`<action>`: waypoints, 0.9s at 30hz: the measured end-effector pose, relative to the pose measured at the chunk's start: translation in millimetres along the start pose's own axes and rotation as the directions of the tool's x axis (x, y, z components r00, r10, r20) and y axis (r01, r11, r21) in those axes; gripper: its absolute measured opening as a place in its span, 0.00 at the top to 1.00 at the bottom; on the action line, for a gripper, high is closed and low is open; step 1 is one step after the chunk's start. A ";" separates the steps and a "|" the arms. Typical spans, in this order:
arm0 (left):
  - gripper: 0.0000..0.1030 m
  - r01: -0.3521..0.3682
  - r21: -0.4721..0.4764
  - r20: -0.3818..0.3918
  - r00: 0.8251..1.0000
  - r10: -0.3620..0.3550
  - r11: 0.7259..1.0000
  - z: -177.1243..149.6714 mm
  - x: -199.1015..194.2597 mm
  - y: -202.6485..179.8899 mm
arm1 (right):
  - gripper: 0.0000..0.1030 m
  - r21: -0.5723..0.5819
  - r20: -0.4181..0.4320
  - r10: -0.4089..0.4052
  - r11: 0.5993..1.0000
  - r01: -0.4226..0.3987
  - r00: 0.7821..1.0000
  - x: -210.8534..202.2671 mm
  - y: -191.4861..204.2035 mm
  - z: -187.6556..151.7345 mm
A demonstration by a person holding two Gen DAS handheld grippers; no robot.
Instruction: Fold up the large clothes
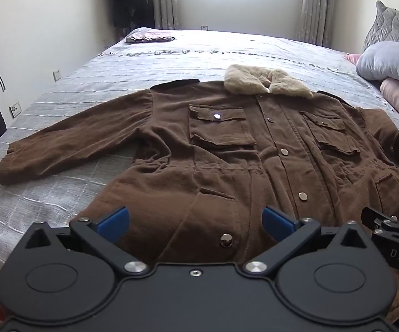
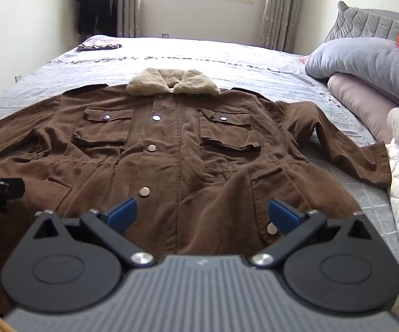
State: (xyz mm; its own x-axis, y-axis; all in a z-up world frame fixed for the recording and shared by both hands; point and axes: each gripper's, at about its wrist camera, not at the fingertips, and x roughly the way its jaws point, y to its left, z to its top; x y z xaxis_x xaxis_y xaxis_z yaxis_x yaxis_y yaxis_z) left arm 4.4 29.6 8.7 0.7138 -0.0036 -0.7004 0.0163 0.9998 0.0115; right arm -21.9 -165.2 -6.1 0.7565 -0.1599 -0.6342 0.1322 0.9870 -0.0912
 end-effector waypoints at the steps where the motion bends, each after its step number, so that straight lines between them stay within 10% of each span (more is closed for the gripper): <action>1: 0.00 0.001 -0.001 0.000 1.000 -0.001 1.000 0.7 0.1 1.1 | 0.00 -0.001 0.000 0.001 1.000 -0.001 1.000 1.5 0.3 0.0; 27: 0.00 -0.010 -0.007 0.046 0.999 0.010 1.000 0.6 -4.3 8.5 | 0.00 -0.017 -0.004 0.013 1.000 -0.013 1.000 4.9 8.6 -0.7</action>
State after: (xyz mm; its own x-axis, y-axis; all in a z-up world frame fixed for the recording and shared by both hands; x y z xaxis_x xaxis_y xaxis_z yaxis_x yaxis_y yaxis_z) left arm 1.9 38.1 12.2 0.7456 0.0059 -0.6664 0.0042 0.9999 0.0135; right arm -17.5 -157.6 -10.5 0.7554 -0.1467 -0.6386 0.1112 0.9892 -0.0958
